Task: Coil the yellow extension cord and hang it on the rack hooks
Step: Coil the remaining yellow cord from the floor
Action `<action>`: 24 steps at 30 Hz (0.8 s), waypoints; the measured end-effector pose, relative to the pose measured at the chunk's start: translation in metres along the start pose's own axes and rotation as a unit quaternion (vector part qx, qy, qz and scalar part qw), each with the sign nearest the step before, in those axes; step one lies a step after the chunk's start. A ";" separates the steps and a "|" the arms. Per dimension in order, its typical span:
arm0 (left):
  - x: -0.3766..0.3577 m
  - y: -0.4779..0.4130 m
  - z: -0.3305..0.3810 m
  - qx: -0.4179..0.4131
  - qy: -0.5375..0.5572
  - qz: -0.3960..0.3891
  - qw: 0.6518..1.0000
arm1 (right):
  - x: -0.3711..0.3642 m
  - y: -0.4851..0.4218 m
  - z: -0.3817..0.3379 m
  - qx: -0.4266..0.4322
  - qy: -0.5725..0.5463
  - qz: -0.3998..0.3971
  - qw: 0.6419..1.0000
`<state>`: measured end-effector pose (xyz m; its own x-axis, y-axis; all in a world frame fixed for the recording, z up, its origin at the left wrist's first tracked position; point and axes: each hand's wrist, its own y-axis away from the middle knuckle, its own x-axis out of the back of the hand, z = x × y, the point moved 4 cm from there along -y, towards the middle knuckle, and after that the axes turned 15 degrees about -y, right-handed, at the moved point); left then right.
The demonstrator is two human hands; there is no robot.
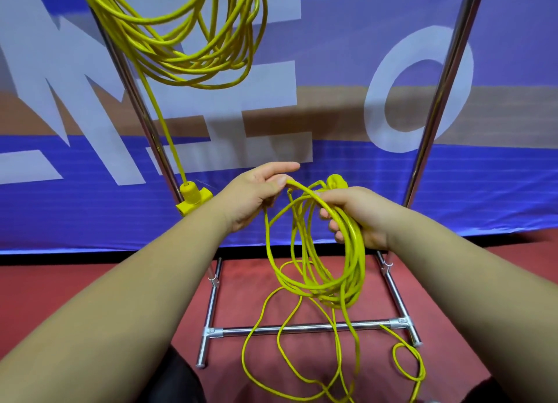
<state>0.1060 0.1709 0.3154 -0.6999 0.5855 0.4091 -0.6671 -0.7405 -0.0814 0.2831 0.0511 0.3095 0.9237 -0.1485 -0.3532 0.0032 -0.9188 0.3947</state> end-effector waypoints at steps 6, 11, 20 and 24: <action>-0.001 -0.002 -0.020 0.038 -0.163 0.000 0.986 | -0.008 0.000 0.001 0.008 -0.063 -0.027 0.998; -0.009 -0.003 -0.028 0.065 -0.369 0.013 0.927 | -0.006 0.003 -0.007 0.022 -0.066 -0.017 0.997; -0.021 -0.019 -0.034 0.046 -0.421 0.021 0.906 | -0.011 0.007 -0.015 0.022 -0.124 -0.063 0.990; -0.026 -0.021 -0.040 0.079 -0.344 0.001 0.936 | -0.011 0.007 -0.016 0.022 -0.137 -0.063 0.988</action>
<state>0.1281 0.1839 0.2705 -0.3350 0.2736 0.9016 -0.5826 -0.8122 0.0300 0.2789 0.0523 0.3295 0.7790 -0.1188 -0.6156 0.0895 -0.9507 0.2968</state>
